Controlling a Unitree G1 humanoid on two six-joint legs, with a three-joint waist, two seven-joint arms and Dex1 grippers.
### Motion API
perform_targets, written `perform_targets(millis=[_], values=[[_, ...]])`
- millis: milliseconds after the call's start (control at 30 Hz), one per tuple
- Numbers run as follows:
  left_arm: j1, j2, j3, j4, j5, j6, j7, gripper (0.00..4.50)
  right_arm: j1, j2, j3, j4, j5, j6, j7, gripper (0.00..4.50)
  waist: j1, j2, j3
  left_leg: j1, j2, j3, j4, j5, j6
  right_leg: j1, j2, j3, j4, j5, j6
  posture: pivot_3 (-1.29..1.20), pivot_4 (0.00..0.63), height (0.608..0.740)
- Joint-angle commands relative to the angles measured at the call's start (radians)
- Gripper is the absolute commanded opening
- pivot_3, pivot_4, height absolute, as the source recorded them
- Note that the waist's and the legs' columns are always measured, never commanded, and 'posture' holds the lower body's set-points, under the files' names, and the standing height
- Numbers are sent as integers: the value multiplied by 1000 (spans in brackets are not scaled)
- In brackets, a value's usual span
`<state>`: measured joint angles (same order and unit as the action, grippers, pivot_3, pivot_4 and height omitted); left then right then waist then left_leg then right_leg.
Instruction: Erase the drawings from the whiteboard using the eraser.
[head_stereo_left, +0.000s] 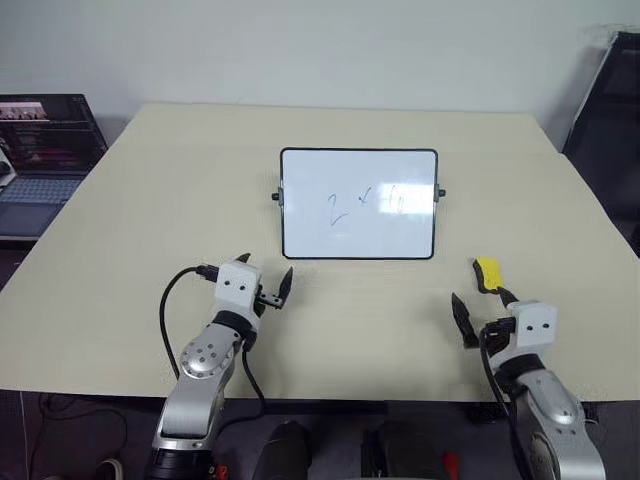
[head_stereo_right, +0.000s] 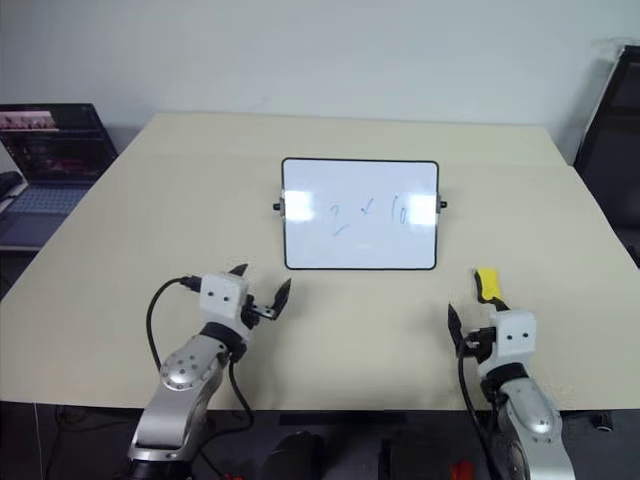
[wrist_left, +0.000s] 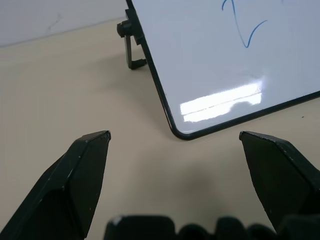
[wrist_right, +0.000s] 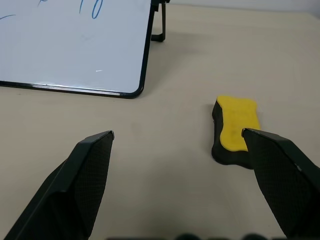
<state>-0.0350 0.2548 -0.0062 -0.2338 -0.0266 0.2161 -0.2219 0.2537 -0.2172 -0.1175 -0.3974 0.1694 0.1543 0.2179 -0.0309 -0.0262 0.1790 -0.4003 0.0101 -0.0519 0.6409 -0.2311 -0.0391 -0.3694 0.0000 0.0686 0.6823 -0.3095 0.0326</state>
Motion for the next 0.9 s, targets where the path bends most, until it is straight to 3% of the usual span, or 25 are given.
perform_targets(millis=[33,300,467,700,900], values=[[-45,-14,-32,55,21,-51,-6,4500,-31,-11,-12,-29,15,8,9,4465,1,0,0,0,0,0,1,0,0,0,0,0,0,0,0,0,150,740],[-62,4,-27,55,-10,-48,-61,4500,-19,-42,-20,-127,15,58,0,4465,1,0,0,-1,0,0,0,0,0,-1,1,0,0,1,0,0,150,740],[-116,35,18,-35,-104,8,-129,4500,-89,-25,-25,-186,109,158,0,4465,0,0,0,-1,0,0,0,0,0,-1,1,0,0,1,0,0,150,740],[-250,142,-12,-62,-265,164,-360,4500,-169,-23,-69,-274,185,383,-76,4465,2,0,0,-1,-1,0,1,0,0,0,1,0,0,1,0,0,150,740],[-395,207,-50,22,-316,170,-542,4500,-246,-27,-103,-313,199,548,-166,4465,-2,0,0,-1,-1,0,0,0,0,-1,1,-2,0,1,0,0,150,740]])
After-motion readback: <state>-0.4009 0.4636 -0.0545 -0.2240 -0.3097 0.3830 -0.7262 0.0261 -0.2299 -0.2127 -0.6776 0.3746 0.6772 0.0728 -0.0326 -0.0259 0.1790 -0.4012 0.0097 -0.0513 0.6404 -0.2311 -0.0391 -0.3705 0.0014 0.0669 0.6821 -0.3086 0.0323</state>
